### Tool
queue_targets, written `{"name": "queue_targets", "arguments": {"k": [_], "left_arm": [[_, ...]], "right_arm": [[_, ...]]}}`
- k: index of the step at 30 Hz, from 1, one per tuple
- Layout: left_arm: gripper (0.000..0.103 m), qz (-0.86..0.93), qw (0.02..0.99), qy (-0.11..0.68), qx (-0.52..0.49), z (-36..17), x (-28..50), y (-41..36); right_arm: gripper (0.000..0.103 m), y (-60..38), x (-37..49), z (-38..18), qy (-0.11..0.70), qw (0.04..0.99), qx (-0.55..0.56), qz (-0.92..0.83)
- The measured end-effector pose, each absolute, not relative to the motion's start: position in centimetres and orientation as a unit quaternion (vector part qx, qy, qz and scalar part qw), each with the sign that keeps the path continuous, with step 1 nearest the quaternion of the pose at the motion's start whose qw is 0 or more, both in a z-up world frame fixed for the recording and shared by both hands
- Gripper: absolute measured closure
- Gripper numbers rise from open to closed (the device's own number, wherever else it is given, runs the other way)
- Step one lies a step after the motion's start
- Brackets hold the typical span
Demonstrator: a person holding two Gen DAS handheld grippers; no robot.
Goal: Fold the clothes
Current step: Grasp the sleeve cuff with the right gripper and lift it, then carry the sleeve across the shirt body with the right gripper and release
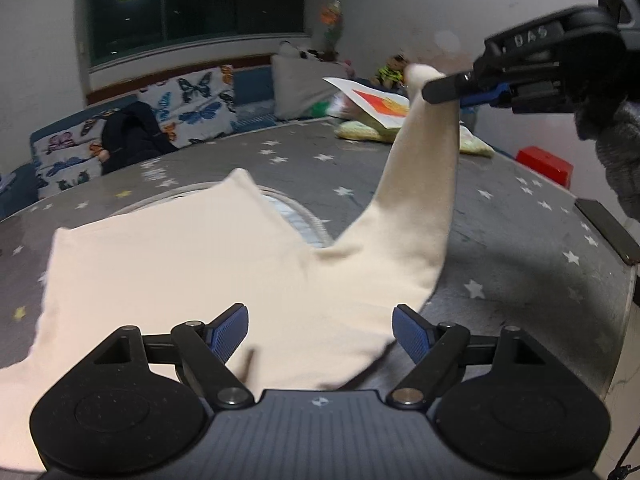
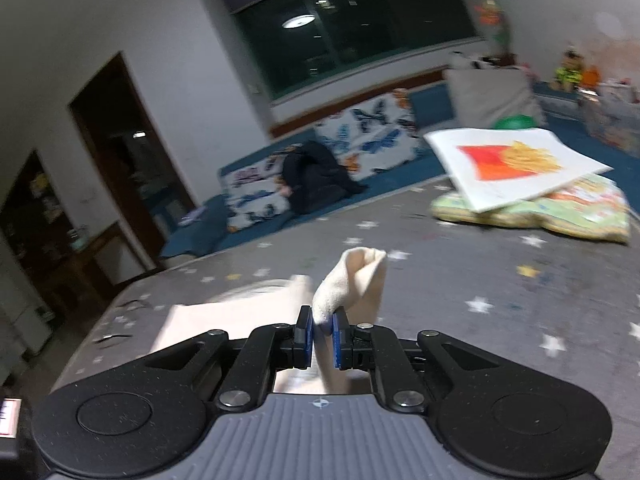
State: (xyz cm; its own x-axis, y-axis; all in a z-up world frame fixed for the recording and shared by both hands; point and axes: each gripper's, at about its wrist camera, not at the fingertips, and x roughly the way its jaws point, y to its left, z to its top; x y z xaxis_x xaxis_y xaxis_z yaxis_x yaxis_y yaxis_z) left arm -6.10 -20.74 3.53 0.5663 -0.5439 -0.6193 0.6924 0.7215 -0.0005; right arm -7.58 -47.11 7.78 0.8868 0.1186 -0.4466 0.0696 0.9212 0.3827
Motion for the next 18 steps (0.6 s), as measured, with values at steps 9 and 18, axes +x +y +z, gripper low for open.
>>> {"name": "queue_targets", "arguments": {"k": [9, 18], "left_arm": [[0.021, -0.296, 0.903, 0.301, 0.071, 4.4, -5.7, -13.8], [0.021, -0.253, 0.915, 0.312, 0.041, 4.2, -4.7, -9.7]], "right_arm": [[0.093, -38.7, -3.2, 9.1, 0.254, 0.947, 0.163, 0.107], [0.092, -31.7, 1.8, 4.7, 0.325, 0.923, 0.147, 0.144]]}}
